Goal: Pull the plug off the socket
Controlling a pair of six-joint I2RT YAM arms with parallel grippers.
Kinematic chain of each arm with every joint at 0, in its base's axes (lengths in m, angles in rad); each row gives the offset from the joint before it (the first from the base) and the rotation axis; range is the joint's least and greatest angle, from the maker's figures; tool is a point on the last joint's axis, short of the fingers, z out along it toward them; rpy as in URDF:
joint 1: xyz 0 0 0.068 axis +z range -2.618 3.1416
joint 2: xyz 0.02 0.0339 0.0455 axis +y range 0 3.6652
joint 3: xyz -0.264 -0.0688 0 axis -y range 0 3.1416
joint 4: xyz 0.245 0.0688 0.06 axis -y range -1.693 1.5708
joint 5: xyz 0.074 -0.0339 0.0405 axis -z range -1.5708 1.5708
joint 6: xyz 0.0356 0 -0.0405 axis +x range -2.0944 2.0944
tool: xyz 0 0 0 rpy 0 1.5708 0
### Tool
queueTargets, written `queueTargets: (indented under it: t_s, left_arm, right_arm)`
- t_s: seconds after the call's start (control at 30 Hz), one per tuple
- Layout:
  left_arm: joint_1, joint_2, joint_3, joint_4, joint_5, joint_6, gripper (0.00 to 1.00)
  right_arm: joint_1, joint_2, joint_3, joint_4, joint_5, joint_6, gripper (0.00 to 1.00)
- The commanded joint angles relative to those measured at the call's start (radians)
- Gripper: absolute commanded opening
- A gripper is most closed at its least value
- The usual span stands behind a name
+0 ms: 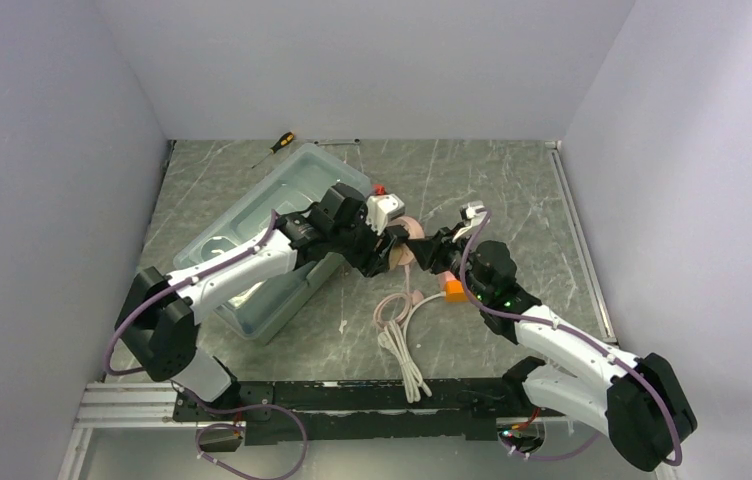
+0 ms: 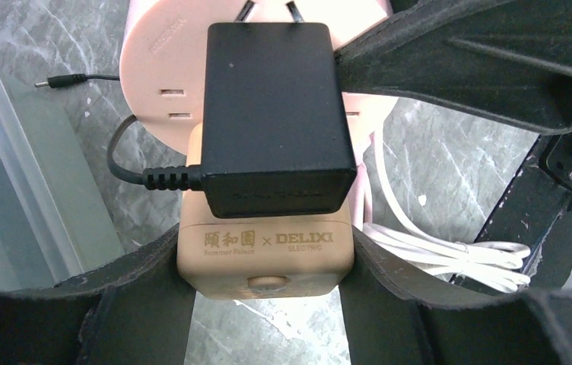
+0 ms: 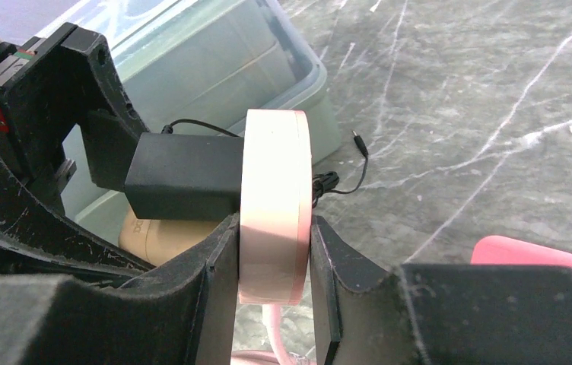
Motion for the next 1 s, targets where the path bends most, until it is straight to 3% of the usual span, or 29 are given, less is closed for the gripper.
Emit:
queueTargets:
  t_s: [0.0,0.13,0.37,0.5,0.6,0.8,0.97]
  left_arm:
    - [0.0,-0.016,0.032,-0.014,0.038,-0.031,0.0]
    - [0.001,-0.038,0.032,-0.032,0.051,0.041,0.0]
    - [0.025,-0.094,0.053,-0.099,0.177,0.14,0.0]
    - [0.038,-0.118,0.044,-0.096,0.176,0.144,0.0]
    - [0.041,-0.118,0.038,-0.081,0.154,0.131,0.0]
    - [0.026,-0.075,0.027,-0.025,0.109,0.037,0.0]
    - [-0.003,-0.042,0.014,0.008,0.083,-0.028,0.0]
  right_arm:
    - [-0.028,0.007,0.032,-0.064,0.234,-0.075,0.0]
    - [-0.034,-0.008,0.009,0.002,0.112,-0.093,0.0]
    - [-0.053,0.011,0.016,0.091,-0.24,-0.126,0.0]
    - [-0.054,0.038,0.026,0.12,-0.32,-0.113,0.0]
    - [-0.052,0.046,0.017,0.126,-0.251,-0.113,0.0]
    - [-0.047,0.051,0.033,-0.007,0.118,-0.069,0.0]
    - [-0.046,0.043,0.044,-0.078,0.259,-0.048,0.0]
